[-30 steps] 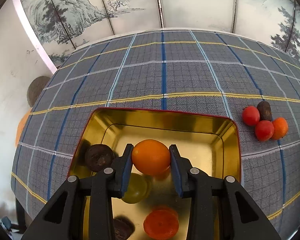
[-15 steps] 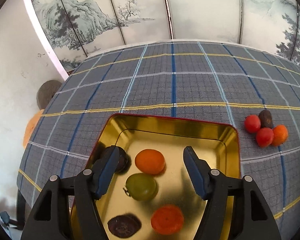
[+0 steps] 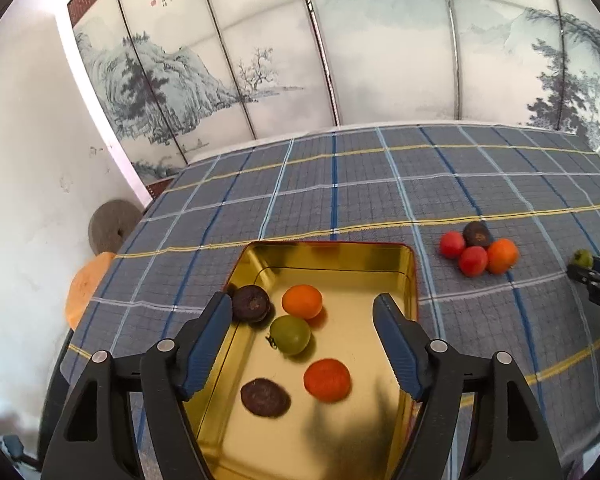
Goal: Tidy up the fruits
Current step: 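Lower the orange into the tin and open the left tool, then carry the green fruit into the gold tin and open the right tool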
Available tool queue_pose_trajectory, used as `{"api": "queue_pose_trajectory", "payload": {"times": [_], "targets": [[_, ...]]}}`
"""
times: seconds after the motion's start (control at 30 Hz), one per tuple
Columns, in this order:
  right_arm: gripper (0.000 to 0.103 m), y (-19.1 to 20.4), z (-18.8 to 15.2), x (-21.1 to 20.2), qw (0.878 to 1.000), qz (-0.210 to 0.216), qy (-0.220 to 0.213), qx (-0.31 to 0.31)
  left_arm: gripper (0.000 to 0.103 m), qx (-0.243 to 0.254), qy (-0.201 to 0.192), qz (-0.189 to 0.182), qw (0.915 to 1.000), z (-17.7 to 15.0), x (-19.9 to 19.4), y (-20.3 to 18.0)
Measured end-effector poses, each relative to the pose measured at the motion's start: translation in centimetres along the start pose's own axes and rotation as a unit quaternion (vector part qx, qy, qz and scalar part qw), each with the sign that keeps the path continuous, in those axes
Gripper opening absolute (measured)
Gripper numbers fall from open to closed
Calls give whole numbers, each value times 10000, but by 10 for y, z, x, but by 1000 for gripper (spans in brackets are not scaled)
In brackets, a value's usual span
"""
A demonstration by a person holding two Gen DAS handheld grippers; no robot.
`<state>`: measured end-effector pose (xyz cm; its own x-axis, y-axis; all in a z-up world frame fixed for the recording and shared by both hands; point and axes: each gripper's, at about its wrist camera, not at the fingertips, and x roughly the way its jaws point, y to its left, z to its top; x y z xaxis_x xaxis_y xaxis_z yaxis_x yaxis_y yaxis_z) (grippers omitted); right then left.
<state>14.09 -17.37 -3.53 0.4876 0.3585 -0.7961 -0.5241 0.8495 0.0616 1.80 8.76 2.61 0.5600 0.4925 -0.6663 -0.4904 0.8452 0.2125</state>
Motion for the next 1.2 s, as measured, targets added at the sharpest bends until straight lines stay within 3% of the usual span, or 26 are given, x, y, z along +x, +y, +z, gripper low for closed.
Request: {"api": "queue_pose_trajectory", "payload": {"times": [0.4,0.6,0.8,0.97,1.2], "targets": [[36,13,-7,-7,9997,-147,126,-147,76,-101,-125,132,9998,-33,-33,23],[34,28,-22,-27,9983,528,68,243,76,-389,32,175,9991,-60,-37,53],[34,98,-10,-50,9915,1279,-86,-219,76,-524,73,260,9983,-82,-47,76],[34,177,12,-59,9745,2042,-114,-919,76,-532,67,355,9979,-95,-55,88],[34,262,32,-37,9597,2138,26,-1823,76,-676,59,341,9971,-102,-61,106]]}}
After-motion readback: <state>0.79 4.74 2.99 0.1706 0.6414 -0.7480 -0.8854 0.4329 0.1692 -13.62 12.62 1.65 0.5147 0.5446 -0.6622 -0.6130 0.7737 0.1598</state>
